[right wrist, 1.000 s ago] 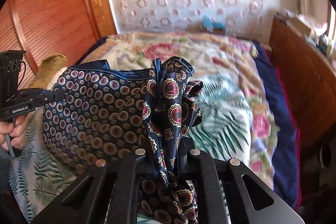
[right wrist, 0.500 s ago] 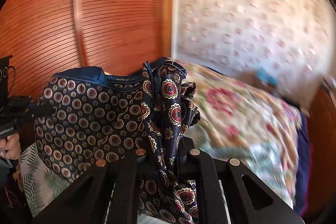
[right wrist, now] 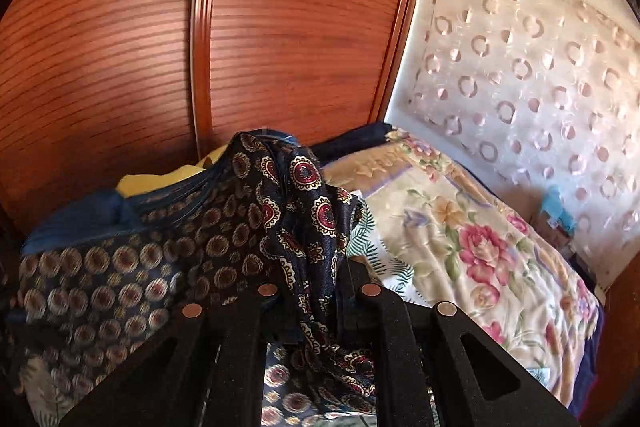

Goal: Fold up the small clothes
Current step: 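Lower the folded shirt onto the gold cloth beside the plush toy and release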

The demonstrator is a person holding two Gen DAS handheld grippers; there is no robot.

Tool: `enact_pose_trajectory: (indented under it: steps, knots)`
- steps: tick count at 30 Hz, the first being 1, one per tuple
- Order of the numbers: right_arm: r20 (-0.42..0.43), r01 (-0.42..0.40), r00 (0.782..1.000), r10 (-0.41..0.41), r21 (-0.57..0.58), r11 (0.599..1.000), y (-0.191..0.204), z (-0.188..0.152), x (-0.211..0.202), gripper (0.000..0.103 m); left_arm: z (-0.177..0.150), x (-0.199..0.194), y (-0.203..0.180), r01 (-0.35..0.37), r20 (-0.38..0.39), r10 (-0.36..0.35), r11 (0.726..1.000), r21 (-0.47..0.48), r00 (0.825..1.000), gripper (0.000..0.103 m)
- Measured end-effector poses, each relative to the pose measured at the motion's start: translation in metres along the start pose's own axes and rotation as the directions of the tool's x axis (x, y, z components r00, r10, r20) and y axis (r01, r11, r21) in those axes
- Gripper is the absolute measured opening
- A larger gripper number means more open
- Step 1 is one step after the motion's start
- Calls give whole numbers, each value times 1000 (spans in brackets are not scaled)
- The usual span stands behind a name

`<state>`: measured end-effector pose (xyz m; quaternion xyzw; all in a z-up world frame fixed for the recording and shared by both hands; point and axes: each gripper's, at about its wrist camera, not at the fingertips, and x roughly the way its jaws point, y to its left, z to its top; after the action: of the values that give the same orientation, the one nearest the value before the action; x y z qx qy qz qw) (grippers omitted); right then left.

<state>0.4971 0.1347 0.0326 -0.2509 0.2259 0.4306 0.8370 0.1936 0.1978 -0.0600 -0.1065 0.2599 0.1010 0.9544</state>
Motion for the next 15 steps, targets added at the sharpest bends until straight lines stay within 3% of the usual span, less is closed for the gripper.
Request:
enact_pose_trajectory:
  steps: [2, 4, 6, 8, 11, 15]
  knots:
    - [-5, 20, 1000, -20, 19, 1000, -4, -6, 2, 11, -5, 3, 2, -18, -13, 18, 1000, 6, 1000, 10]
    - [-22, 43, 999, -42, 38, 998, 0, 0, 8, 16, -8, 0, 6, -21, -12, 21, 1000, 6, 1000, 21]
    - [4, 72, 997, -72, 48, 996, 5, 6, -2, 28, -10, -5, 13, -19, 8, 19, 1000, -10, 1000, 29]
    - [31, 104, 994, -106, 71, 992, 7, 6, -15, 50, -11, -12, 16, -1, 24, 2, 1000, -23, 1000, 42]
    - [68, 128, 988, -136, 108, 986, -3, 2, -35, 53, -18, -21, 16, 5, 20, -5, 1000, -3, 1000, 47]
    - [28, 109, 993, -112, 109, 988, -7, -21, -38, 54, -24, -30, 10, 19, 17, -19, 1000, 15, 1000, 61]
